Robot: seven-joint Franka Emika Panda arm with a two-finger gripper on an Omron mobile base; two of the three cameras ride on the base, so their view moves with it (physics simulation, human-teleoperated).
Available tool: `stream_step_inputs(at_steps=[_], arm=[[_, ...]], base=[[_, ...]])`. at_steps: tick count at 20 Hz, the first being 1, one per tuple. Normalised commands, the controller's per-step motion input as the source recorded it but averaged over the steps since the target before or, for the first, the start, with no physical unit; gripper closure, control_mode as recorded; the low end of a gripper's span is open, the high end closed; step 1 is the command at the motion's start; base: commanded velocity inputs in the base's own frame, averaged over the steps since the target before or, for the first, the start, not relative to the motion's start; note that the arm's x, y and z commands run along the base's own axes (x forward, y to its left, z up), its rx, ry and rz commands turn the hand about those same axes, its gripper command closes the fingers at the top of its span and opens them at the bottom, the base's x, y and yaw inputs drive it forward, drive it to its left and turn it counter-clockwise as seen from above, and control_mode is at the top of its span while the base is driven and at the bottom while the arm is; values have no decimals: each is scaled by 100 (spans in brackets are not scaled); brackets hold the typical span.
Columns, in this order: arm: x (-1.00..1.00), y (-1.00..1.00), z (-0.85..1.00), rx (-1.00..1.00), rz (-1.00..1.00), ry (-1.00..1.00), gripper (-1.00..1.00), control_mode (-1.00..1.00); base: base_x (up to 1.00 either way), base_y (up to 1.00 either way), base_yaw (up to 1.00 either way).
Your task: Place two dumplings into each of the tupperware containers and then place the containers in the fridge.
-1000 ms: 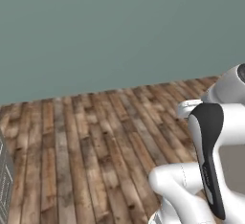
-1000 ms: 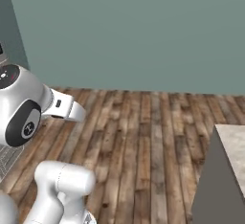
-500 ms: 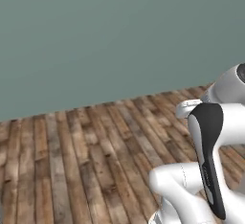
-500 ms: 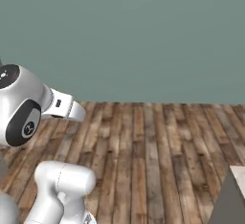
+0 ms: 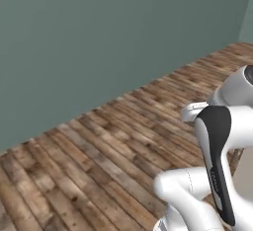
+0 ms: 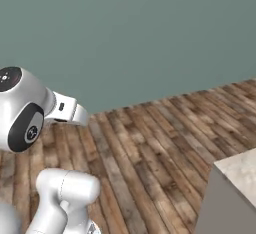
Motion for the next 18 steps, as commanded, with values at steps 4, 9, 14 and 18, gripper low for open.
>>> stream_step_inputs(at_steps=[4, 9, 14, 18], arm=[[0, 0, 0, 0, 0, 0, -100, 100], [0, 0, 0, 0, 0, 0, -100, 100], [0, 0, 0, 0, 0, 0, -100, 100], [0, 0, 0, 0, 0, 0, -100, 100]], base=[[81, 91, -61], [92, 100, -53], [93, 100, -52], [94, 100, -49]])
